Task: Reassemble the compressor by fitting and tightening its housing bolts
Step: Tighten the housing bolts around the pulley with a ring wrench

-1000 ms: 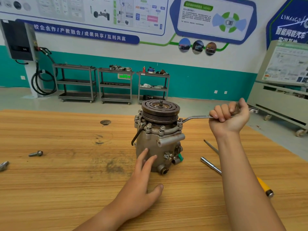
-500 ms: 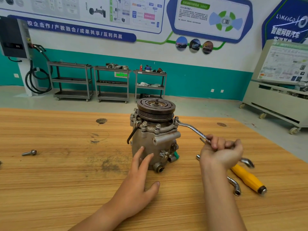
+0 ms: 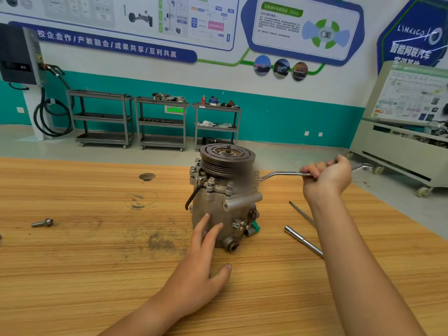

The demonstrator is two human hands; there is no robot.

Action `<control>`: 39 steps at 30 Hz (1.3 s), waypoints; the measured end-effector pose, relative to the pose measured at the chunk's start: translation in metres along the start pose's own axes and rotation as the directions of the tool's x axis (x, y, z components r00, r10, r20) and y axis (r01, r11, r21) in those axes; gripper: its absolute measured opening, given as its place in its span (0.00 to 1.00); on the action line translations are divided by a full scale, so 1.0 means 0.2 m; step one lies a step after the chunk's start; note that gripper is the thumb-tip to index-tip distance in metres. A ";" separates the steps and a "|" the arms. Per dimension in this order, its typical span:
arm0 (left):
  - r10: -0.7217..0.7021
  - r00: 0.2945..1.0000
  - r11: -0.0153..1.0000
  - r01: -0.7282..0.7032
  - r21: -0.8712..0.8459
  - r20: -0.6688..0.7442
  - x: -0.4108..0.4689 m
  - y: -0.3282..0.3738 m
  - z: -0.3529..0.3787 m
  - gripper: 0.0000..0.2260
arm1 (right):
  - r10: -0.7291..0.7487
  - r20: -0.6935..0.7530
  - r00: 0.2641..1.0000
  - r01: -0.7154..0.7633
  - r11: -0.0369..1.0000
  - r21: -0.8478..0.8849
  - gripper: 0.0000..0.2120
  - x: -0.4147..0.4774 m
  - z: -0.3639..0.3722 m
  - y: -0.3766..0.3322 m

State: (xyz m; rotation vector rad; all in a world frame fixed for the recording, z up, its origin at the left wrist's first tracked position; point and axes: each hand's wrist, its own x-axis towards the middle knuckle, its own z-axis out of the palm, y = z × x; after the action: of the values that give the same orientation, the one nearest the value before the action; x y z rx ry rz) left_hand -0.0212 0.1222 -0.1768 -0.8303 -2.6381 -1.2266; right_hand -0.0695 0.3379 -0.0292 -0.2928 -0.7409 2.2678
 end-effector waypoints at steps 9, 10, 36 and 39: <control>-0.004 1.000 0.998 0.003 -0.058 -0.018 0.01 0.00 0.02 0.32 | -0.527 0.204 0.825 0.556 0.822 -0.123 0.19 -0.49 -0.12 0.22; 0.001 1.000 0.999 -0.002 -0.052 -0.026 0.01 0.00 0.02 0.32 | -0.565 0.275 0.778 0.616 0.773 -0.151 0.17 -0.54 -0.13 0.27; -0.004 1.000 1.000 0.004 -0.008 0.013 0.00 0.00 0.01 0.32 | -0.103 0.447 0.889 0.192 0.968 -0.159 0.21 -0.21 0.22 0.05; -0.019 1.000 1.000 0.019 -0.010 0.024 0.00 0.01 0.00 0.32 | 0.006 0.570 0.822 0.131 0.971 -0.200 0.23 -0.17 0.24 0.10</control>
State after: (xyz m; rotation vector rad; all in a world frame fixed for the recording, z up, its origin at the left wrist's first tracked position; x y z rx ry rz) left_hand -0.0201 0.1240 -0.1761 -0.8284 -2.6675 -1.2431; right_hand -0.0759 0.2832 -0.0021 0.3266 -1.3059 2.2130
